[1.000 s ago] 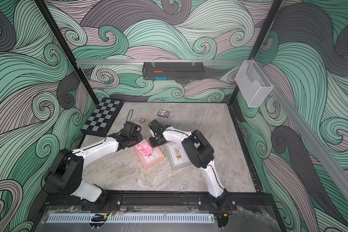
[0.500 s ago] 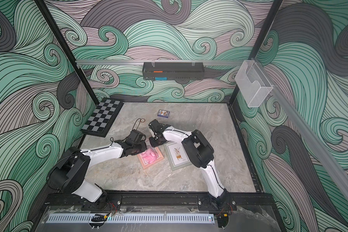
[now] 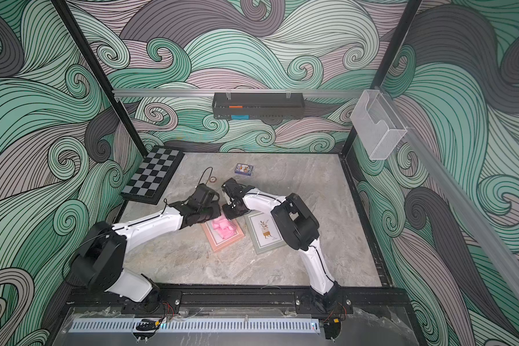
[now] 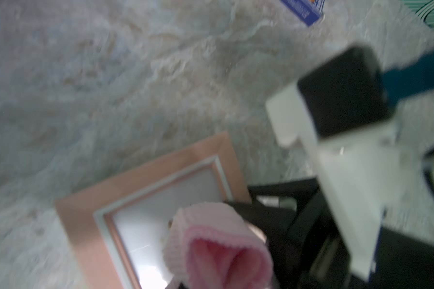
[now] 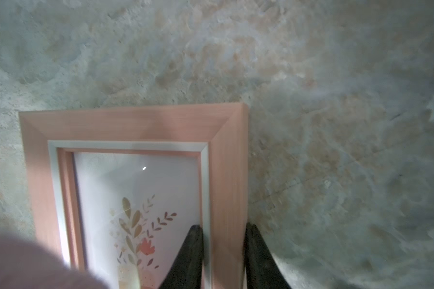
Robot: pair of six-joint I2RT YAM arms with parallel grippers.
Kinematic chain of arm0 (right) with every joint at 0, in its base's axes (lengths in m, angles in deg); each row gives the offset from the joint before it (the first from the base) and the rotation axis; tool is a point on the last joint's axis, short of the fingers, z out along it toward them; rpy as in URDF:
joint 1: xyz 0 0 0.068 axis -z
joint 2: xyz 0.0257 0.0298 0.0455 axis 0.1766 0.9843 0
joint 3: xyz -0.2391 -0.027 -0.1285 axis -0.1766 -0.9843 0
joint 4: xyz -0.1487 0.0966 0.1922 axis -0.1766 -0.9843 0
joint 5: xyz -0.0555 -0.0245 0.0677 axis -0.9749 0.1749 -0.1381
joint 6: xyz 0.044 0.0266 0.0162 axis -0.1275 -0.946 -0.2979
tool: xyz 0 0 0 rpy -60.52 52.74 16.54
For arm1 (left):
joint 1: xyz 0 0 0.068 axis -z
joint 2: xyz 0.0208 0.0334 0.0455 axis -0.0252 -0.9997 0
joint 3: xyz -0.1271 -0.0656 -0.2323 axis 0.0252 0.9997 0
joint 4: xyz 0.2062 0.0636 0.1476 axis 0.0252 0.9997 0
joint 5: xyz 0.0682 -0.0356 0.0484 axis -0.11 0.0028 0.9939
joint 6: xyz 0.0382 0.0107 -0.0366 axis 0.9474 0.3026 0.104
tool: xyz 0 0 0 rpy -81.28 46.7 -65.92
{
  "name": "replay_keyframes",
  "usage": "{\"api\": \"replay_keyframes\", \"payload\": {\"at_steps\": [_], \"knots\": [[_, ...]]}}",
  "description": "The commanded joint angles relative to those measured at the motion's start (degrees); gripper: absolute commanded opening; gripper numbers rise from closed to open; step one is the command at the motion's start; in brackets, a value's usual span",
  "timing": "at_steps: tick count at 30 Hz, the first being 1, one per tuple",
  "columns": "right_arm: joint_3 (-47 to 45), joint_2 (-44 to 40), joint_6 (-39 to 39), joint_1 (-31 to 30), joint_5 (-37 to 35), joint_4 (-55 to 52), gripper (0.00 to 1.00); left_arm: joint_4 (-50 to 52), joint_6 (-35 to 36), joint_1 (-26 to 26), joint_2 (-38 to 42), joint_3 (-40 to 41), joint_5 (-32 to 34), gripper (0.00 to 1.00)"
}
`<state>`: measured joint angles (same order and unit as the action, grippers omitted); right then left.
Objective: Wipe the picture frame with a cloth
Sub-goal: Wipe the dirt from the picture frame.
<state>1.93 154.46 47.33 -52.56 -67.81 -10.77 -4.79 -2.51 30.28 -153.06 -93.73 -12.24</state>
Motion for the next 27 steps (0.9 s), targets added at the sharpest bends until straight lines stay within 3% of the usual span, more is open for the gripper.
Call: {"api": "replay_keyframes", "payload": {"at_steps": [1,5,10,14,16,21,24,27], "knots": [[-6.4,8.7,0.2,0.0,-1.2,-12.3,0.0,-2.8,4.0,-1.4,-6.8,-2.1,-0.7,0.0],[-6.4,8.4,0.3,0.2,-1.6,-12.3,0.0,-4.4,0.9,0.0,-8.1,2.2,-3.9,0.0],[-6.6,8.1,0.4,0.3,-2.0,-12.3,0.0,-3.1,-6.4,8.5,0.7,11.1,-8.5,0.0],[-6.5,8.4,0.2,0.4,-2.0,-12.1,0.0,-1.2,-9.4,11.6,4.9,13.7,-6.0,0.0],[-6.2,8.6,0.2,0.4,-1.6,-12.2,0.0,0.3,-7.3,9.9,4.5,12.4,-3.5,0.0],[-6.4,8.3,0.5,0.4,-1.2,-12.1,0.0,1.7,-0.9,0.3,3.5,7.4,5.2,0.0],[-6.3,8.3,0.4,0.2,-0.4,-11.8,0.0,-0.8,2.0,-5.0,0.7,4.9,7.0,0.0],[-5.9,8.8,0.3,-0.3,-0.1,-11.6,0.0,-5.4,3.8,-6.3,-3.6,4.5,5.4,0.0]]}}
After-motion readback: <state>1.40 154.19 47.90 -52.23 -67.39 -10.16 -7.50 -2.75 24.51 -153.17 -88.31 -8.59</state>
